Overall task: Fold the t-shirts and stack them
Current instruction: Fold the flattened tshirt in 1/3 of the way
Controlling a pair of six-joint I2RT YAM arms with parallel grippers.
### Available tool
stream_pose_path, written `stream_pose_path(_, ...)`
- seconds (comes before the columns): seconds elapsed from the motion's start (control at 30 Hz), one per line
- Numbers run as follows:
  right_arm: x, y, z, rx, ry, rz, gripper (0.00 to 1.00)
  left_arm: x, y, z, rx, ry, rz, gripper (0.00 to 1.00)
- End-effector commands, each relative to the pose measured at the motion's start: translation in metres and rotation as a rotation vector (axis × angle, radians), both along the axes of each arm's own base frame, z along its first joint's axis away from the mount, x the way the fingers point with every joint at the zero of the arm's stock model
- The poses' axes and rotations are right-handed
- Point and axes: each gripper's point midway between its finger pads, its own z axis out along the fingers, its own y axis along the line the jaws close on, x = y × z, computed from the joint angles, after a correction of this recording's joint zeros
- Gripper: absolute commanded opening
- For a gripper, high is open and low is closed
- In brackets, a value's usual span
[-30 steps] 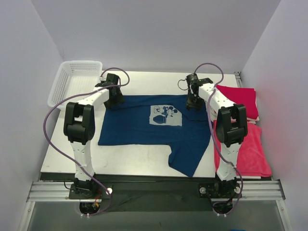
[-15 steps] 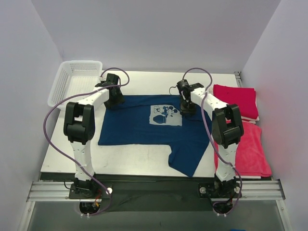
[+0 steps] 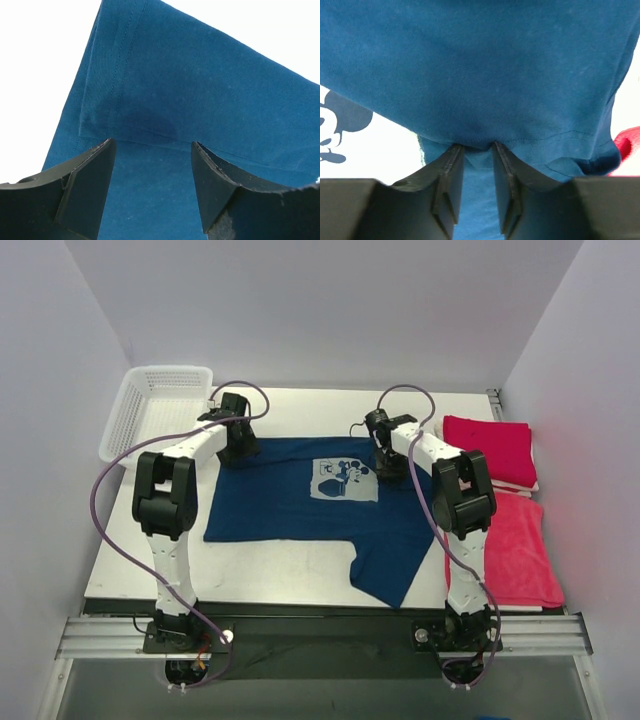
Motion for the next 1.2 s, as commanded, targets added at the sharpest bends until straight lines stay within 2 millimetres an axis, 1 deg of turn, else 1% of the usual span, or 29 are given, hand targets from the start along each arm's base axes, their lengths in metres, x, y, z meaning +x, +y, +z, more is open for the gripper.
stream_pose_path(0.0,0.003,-0.017,0.012,-0.069,-0.004,-0.015,0.28,0.016,-0.003,0.01,-0.025,-0.05,0.002,0.72)
stream_pose_path(0.07,0.006,-0.019,0.015,-0.075,-0.012,-0.017,0.22,0.016,-0.004,0.01,-0.026,-0.048,0.002,0.72)
stream_pose_path(0.1,0.006,-0.02,0.015,-0.078,-0.012,-0.016,0.12,0.016,-0.003,0.011,-0.027,-0.049,0.002,0.72)
stream_pose_path(0.13,0.007,-0.022,0.017,-0.084,-0.014,-0.016,0.07,0.016,-0.004,0.009,-0.028,-0.045,0.0,0.72)
stream_pose_path(0.17,0.009,-0.025,0.02,-0.094,-0.02,-0.022,0.02,0.017,-0.004,0.01,-0.028,-0.047,0.0,0.72)
stream_pose_path(0.2,0.01,-0.025,0.021,-0.094,-0.022,-0.023,0.0,0.016,-0.003,0.009,-0.027,-0.046,0.0,0.72)
stream_pose_path(0.4,0.014,-0.022,0.042,-0.067,-0.07,-0.027,0.0,0.017,-0.004,0.011,-0.029,-0.05,0.0,0.72)
stream_pose_path(0.47,0.015,-0.019,0.054,-0.041,-0.093,-0.022,0.0,0.016,-0.004,0.012,-0.027,-0.049,-0.002,0.72)
stream_pose_path(0.5,0.015,-0.016,0.063,-0.022,-0.112,-0.019,0.0,0.017,-0.004,0.012,-0.026,-0.051,0.0,0.72)
stream_pose_path(0.7,0.01,-0.003,0.092,0.079,-0.151,-0.003,0.0,0.015,-0.003,0.013,-0.025,-0.048,0.002,0.72)
stream_pose_path(0.9,-0.001,0.008,0.104,0.158,-0.142,0.018,0.0,0.016,-0.003,0.014,-0.024,-0.053,0.003,0.72)
stream_pose_path(1.07,-0.008,0.012,0.107,0.192,-0.127,0.032,0.0,0.016,-0.003,0.014,-0.025,-0.054,0.003,0.72)
stream_pose_path(1.1,-0.009,0.012,0.104,0.187,-0.117,0.036,0.14,0.016,-0.003,0.015,-0.025,-0.056,0.003,0.72)
stream_pose_path(1.17,-0.007,0.006,0.099,0.156,-0.11,0.02,0.32,0.017,-0.004,0.015,-0.028,-0.056,0.0,0.72)
